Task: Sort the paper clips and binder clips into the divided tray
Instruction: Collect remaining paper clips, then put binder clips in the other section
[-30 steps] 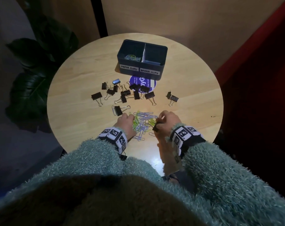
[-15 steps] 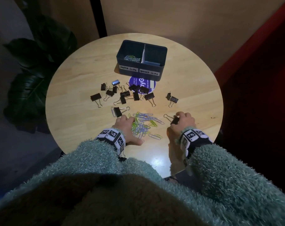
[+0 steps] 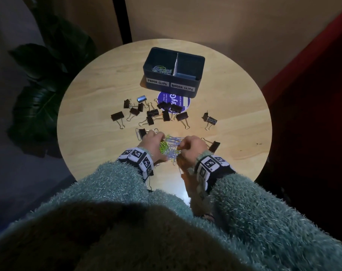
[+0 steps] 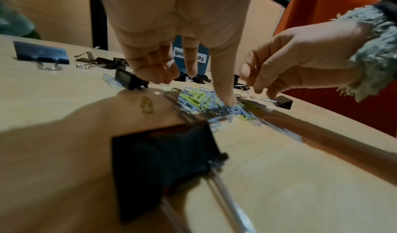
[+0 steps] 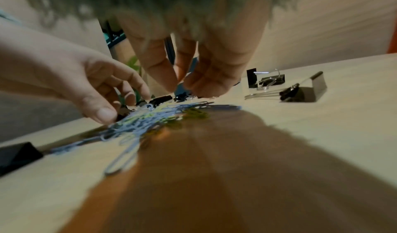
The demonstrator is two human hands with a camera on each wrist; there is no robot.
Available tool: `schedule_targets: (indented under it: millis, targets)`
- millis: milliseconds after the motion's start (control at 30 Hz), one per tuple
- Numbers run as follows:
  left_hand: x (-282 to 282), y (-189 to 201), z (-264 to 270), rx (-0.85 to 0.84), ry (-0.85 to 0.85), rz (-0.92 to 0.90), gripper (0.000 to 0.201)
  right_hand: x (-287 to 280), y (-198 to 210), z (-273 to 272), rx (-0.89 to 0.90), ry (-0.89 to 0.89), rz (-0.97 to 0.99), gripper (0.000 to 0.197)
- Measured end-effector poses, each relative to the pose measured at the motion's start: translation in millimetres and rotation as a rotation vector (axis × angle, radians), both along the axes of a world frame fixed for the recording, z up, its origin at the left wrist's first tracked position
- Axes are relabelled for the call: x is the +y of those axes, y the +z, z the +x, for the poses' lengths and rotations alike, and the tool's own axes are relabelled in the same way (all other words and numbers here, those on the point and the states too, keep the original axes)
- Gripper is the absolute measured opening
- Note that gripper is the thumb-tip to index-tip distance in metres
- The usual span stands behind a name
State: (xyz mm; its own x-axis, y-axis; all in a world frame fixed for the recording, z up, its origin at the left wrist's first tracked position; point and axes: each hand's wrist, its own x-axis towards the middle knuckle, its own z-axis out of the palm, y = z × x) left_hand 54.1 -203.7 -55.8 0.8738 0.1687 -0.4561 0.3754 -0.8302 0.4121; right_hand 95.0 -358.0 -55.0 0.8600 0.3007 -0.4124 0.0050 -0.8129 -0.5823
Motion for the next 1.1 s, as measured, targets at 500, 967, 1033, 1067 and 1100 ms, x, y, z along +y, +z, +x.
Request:
schedule_targets:
  millis: [500,967,1033,1067,1100]
  targets:
    - [-8.9,-15.9,5.0,0.012,0.012,0.049,0.041,32.0,-19.9,8.2,-0.079,0.292,-0.192,0.049]
    - [21.7,0.2,20.6,-0.049,0.175,-0.340,0.019,14.8,1.2,48.9,0.374,-0.090,0.231,0.020]
    - [28.0,11.1,24.4,-0.039,0.206,-0.482,0.006,12.7,12.6,57.8,0.420,-0.084,0.282,0.021]
    - [31.0,19.1,28.0,-0.038,0.211,-0.533,0.006,12.6,20.3,63.1,0.428,-0.080,0.313,0.020]
    - [34.2,28.1,32.7,-0.047,0.205,-0.558,0.006,13.2,27.1,69.2,0.426,-0.073,0.345,0.018]
